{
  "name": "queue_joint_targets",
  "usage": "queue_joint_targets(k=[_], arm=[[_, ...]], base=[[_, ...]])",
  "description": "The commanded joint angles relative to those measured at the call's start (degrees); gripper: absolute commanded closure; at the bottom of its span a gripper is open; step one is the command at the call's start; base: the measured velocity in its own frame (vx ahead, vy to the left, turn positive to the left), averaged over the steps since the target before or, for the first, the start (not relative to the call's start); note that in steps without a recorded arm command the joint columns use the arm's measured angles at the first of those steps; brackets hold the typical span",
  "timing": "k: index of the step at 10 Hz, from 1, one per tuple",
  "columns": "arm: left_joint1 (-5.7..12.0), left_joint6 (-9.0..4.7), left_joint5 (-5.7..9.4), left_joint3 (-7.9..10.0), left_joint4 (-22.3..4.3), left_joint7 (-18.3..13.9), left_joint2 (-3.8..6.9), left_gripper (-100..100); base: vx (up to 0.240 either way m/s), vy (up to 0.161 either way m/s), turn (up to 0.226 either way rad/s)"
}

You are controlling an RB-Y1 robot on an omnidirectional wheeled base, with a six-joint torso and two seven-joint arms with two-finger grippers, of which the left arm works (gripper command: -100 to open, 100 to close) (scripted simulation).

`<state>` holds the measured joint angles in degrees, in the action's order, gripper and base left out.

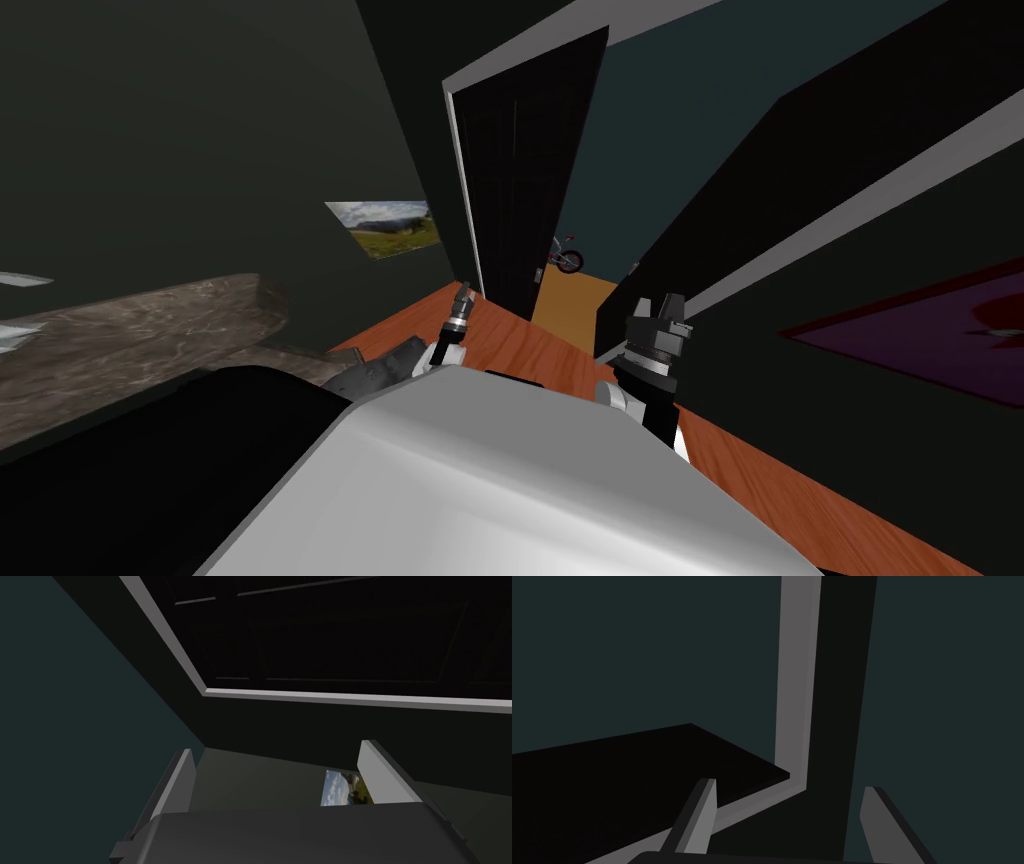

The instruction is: Push the door open

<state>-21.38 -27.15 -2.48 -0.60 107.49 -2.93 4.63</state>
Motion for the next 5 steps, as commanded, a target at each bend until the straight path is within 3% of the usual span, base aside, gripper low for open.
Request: queue_joint_targets(k=[1, 5], arm=[[0.57, -0.59, 0.08, -0.36, -2.0, 0.0, 0.17, -100], [2.00, -2.03, 0.23, -1.34, -7.1, 0.0, 0.44, -100]], base=[[0.106, -0.036, -0.051], [0.100, -0.014, -0.054]])
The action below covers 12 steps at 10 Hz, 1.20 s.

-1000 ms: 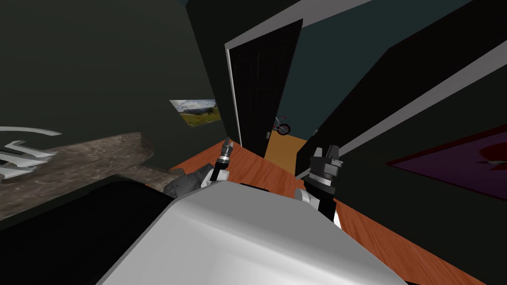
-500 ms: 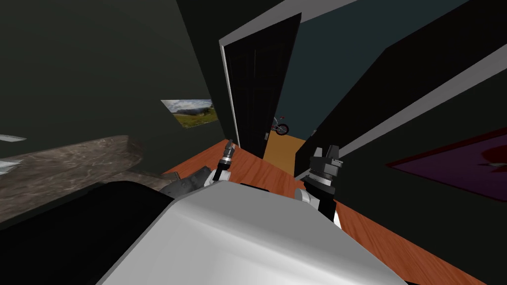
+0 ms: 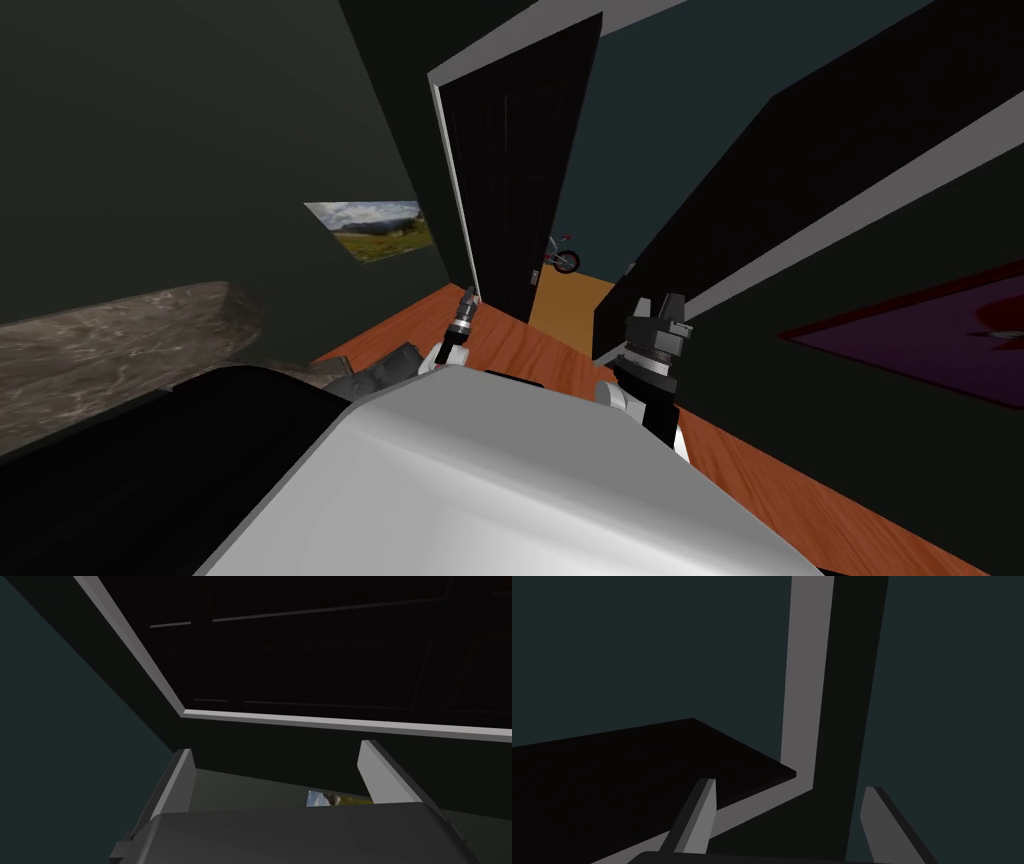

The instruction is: Push the door open

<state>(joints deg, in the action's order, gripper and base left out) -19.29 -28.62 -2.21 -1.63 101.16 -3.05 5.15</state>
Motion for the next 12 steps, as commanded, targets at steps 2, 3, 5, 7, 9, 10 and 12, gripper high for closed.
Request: queue_joint_targets(k=[2, 3, 5, 7, 9, 10, 12], arm=[[0.64, -1.29, 0.04, -0.80, -3.4, 0.1, 0.02, -100], [1.02, -1.67, 0.07, -1.06, -4.8, 0.1, 0.06, -100], [1.77, -2.43, 0.15, -1.57, -7.5, 0.1, 0.12, -100], [2.53, -3.18, 0.23, -2.09, -10.2, 0.1, 0.18, -100], [3.28, -3.94, 0.31, -2.60, -12.9, 0.1, 0.18, -100], [3.66, -4.32, 0.35, -2.86, -14.2, 0.1, 0.18, -100], [4.41, -5.08, 0.43, -3.37, -16.9, 0.1, 0.18, -100]], base=[[0.107, -0.024, -0.053], [0.088, -0.016, -0.063], [0.099, -0.019, -0.053], [0.107, -0.010, -0.056], [0.096, -0.025, -0.050], [0.097, -0.013, -0.057], [0.106, -0.005, -0.059]])
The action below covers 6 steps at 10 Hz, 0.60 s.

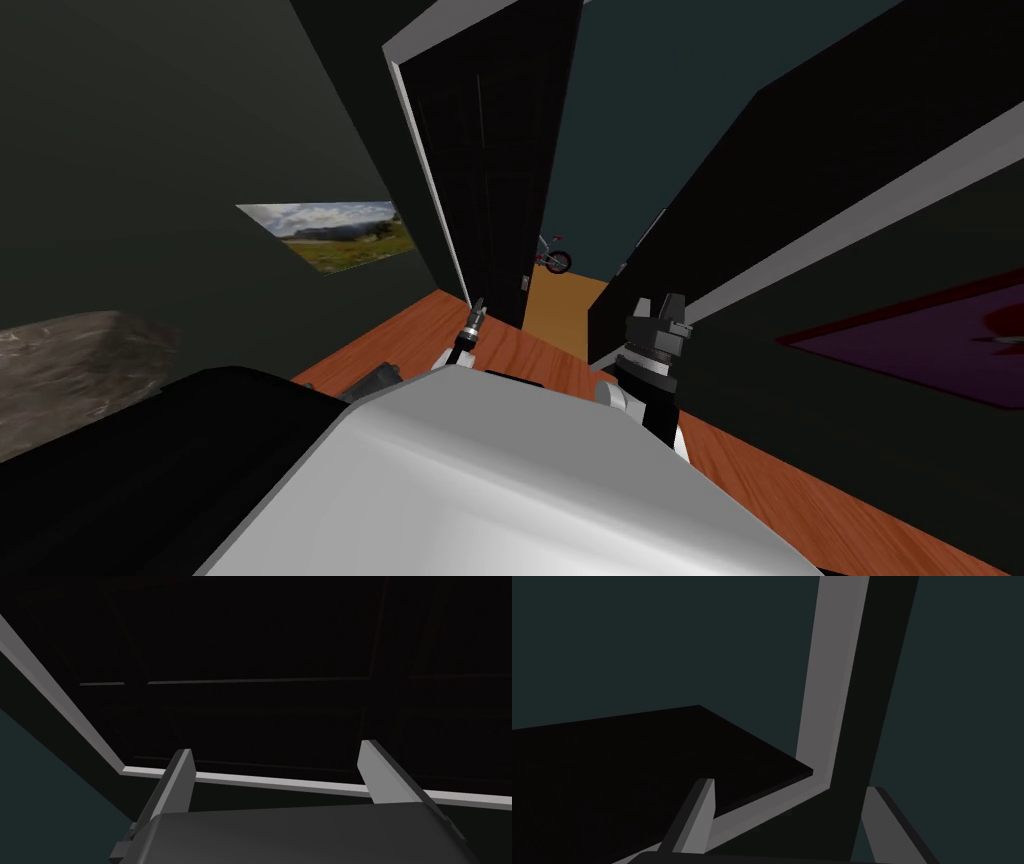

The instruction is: Push the door open

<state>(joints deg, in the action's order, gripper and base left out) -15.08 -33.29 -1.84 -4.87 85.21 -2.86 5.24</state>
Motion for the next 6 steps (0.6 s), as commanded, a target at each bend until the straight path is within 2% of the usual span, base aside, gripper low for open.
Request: queue_joint_targets(k=[1, 6], arm=[[0.57, -0.78, 0.10, -0.38, -2.3, -0.1, 0.07, -100], [2.37, -2.59, 0.28, -1.61, -8.7, -0.1, -0.09, -100]], base=[[0.124, -0.011, -0.047], [0.098, -0.011, -0.053]])
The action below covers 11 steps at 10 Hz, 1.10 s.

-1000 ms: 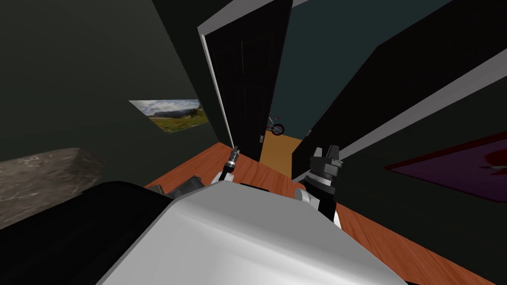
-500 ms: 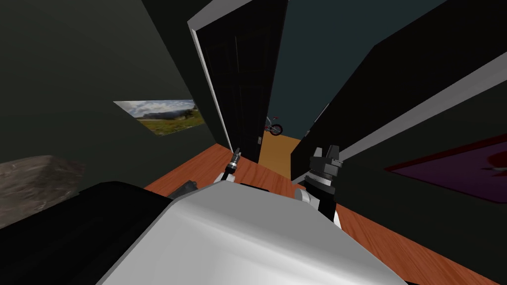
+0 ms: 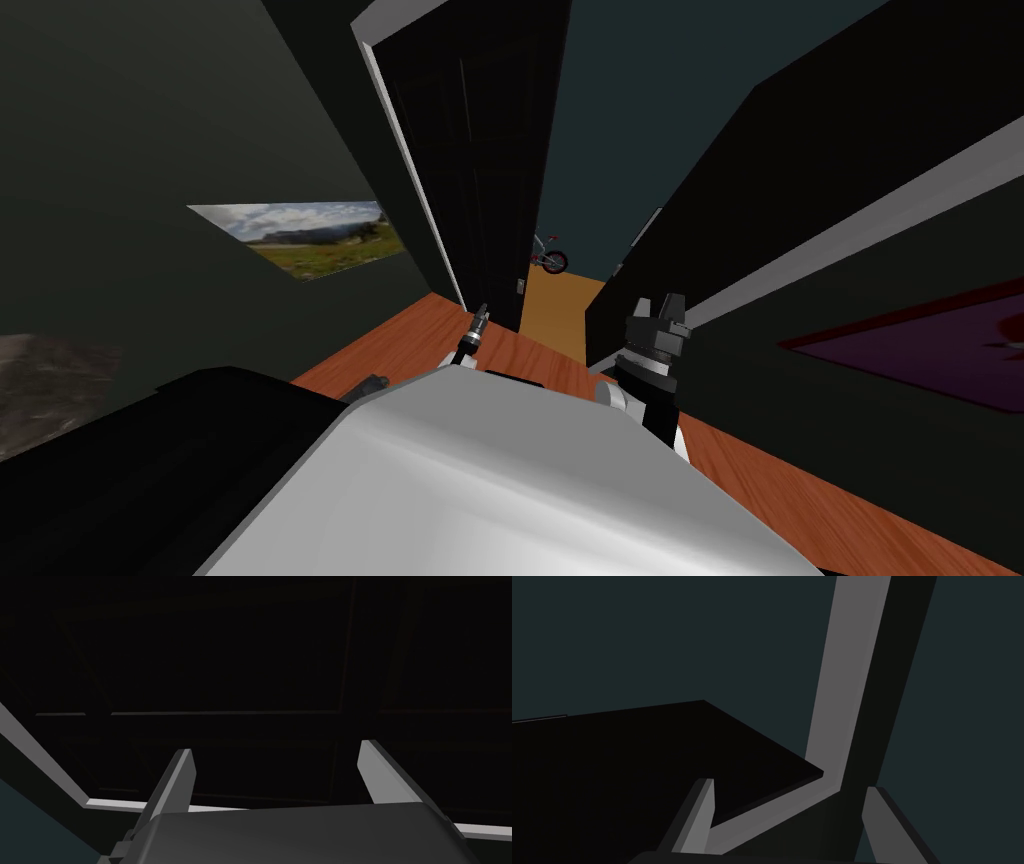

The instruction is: Push the door open

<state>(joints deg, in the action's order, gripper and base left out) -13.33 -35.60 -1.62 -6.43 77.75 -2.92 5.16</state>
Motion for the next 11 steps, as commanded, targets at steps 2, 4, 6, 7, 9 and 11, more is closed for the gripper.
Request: queue_joint_targets(k=[2, 4, 6, 7, 9, 11], arm=[[1.31, -0.97, 0.13, -0.52, -3.7, 0.0, -0.11, -100], [1.98, -1.65, 0.20, -0.98, -6.1, 0.0, -0.22, -100], [2.92, -2.59, 0.30, -1.61, -9.5, 0.0, -0.43, -100], [3.23, -2.90, 0.33, -1.83, -10.6, 0.0, -0.50, -100], [4.05, -3.72, 0.42, -2.38, -13.5, 0.0, -0.73, -100], [4.80, -4.48, 0.50, -2.90, -16.2, 0.0, -0.98, -100]], base=[[0.103, 0.006, -0.057], [0.112, -0.017, -0.048], [0.121, 0.005, -0.060], [0.147, -0.002, -0.066], [0.157, -0.015, -0.062], [0.117, 0.007, -0.050]])
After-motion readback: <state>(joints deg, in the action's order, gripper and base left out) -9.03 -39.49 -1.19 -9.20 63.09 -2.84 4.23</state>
